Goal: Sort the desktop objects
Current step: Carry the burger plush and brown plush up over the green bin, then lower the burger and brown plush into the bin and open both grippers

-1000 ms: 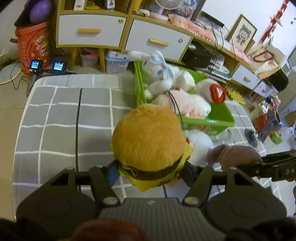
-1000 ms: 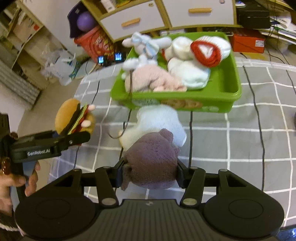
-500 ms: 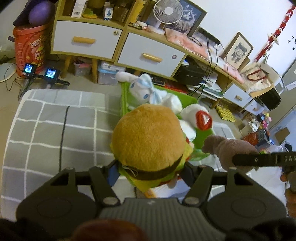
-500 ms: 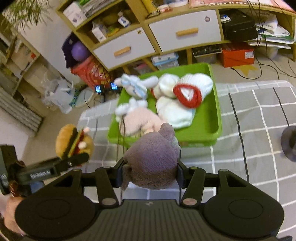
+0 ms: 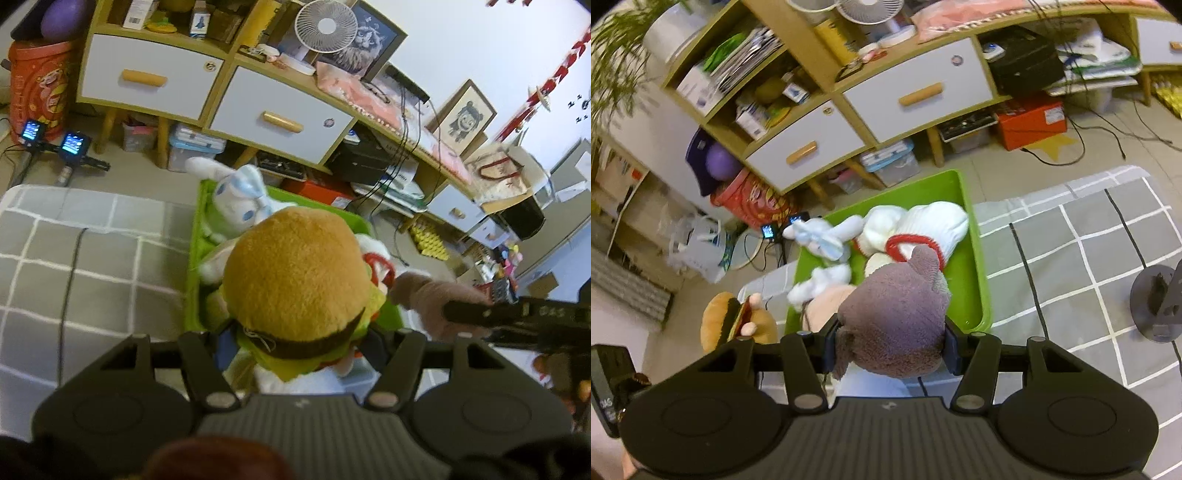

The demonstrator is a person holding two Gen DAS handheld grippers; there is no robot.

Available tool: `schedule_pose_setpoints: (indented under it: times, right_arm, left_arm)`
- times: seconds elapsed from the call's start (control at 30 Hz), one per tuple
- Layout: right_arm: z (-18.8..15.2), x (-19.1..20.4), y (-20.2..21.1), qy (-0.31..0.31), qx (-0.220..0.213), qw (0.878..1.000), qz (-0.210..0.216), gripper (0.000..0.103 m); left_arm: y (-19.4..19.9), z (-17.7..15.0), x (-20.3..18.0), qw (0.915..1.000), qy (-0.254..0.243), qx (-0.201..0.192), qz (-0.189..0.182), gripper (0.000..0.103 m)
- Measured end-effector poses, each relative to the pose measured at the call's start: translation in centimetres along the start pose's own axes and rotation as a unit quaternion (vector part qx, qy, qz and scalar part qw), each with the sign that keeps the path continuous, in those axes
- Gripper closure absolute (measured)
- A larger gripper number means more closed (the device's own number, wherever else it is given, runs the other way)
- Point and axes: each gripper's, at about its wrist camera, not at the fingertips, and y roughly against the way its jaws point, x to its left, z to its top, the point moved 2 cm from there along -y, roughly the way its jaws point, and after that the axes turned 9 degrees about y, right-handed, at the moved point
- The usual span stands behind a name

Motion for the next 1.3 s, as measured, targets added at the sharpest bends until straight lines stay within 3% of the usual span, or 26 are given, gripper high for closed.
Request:
schedule_pose_setpoints:
  times: [0.47, 0.73, 0.9, 1.3]
  right_arm:
    - [0.9, -1.3, -6.1, -0.019, 0.021, 1.0, -0.011, 0.049]
    - [0.7, -2.4, -8.9, -0.031, 0.029, 0.999, -0.017, 0.049]
    - [0.6, -2.9, -9.6, -0.036, 0.033, 0.999, -0.008, 0.049]
    - [0.3, -1.8, -9.9, 0.017, 0.049, 0.998, -0.035, 0.048]
  left_arm:
    - [-6.2, 1.1, -2.2, 0.9991, 0.02, 0.007, -0.037, 0.039]
    - [-8.9, 1.2, -1.5, 0.9987, 0.034, 0.001, -0.039, 0.039]
    - [-9.9, 1.6, -0.6, 0.997, 0.058, -0.005, -0.052, 0.039]
    - [-11.2, 2.0, -0.1, 0.9943, 0.089, -0.03, -0.051, 0.039]
